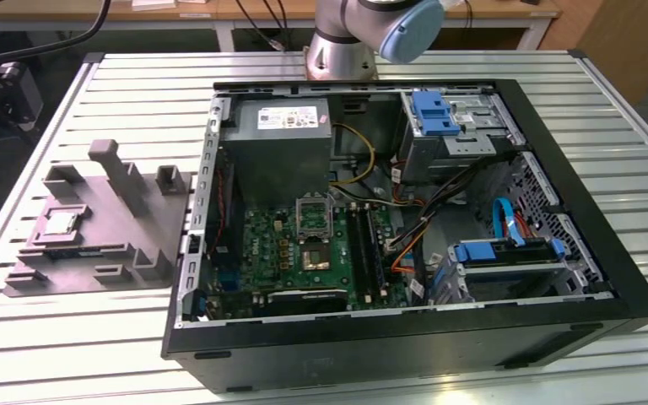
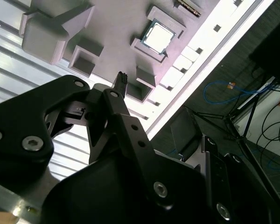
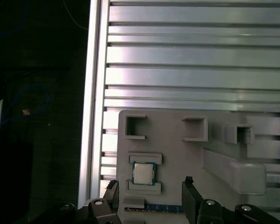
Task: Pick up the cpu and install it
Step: 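Pick up the cpu and move it towards the insertion slot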
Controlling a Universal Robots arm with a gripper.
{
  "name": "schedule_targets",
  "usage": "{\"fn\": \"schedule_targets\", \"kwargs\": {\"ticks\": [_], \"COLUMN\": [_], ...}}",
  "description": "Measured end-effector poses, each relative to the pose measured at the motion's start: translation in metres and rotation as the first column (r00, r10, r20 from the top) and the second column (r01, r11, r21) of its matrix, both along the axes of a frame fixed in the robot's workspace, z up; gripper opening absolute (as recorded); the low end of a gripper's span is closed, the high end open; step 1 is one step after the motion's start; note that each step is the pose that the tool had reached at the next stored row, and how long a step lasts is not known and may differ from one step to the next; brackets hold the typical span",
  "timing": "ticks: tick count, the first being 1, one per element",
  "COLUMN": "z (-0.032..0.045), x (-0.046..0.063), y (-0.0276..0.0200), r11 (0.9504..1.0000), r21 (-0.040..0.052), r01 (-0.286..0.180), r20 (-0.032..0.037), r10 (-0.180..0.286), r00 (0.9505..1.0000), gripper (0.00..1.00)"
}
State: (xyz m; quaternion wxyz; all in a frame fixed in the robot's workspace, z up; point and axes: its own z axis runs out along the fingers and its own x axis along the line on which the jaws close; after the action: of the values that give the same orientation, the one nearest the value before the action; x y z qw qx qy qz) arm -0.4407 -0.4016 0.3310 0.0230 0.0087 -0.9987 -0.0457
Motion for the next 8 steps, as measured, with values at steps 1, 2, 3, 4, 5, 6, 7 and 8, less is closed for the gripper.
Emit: {"fn": "schedule_targets", "kwargs": {"ticks": [1, 2, 3, 4, 5, 6, 7, 8], "z": [-0.0002, -0.0003, -0.0004, -0.0006, -0.0009, -0.0011, -0.0016, -0.0019], "x": [0.0000, 0.0000, 0.0000, 0.0000, 0.0000, 0.0000, 0.0000, 0.0000], "y": [-0.0001, -0.0002, -0.0003, -0.0004, -0.0005, -0.0006, -0.0008, -0.0010], "r11": [1.0000, 1.0000, 1.0000, 1.0000, 1.0000, 1.0000, 1.0000, 1.0000], "r21": [0.0000, 0.0000, -0.0001, -0.0001, 0.0000, 0.0000, 0.0001, 0.0001], "r01": [0.000, 0.000, 0.000, 0.000, 0.000, 0.000, 0.000, 0.000], "r20": [0.0000, 0.0001, 0.0000, -0.0001, 0.0000, 0.0003, 0.0010, 0.0017], "r10": [0.000, 0.000, 0.000, 0.000, 0.000, 0.000, 0.000, 0.000], "r00": [1.0000, 1.0000, 1.0000, 1.0000, 1.0000, 1.0000, 1.0000, 1.0000], "gripper": [0.65, 0.65, 0.65, 0.65, 0.65, 0.65, 0.65, 0.65]}}
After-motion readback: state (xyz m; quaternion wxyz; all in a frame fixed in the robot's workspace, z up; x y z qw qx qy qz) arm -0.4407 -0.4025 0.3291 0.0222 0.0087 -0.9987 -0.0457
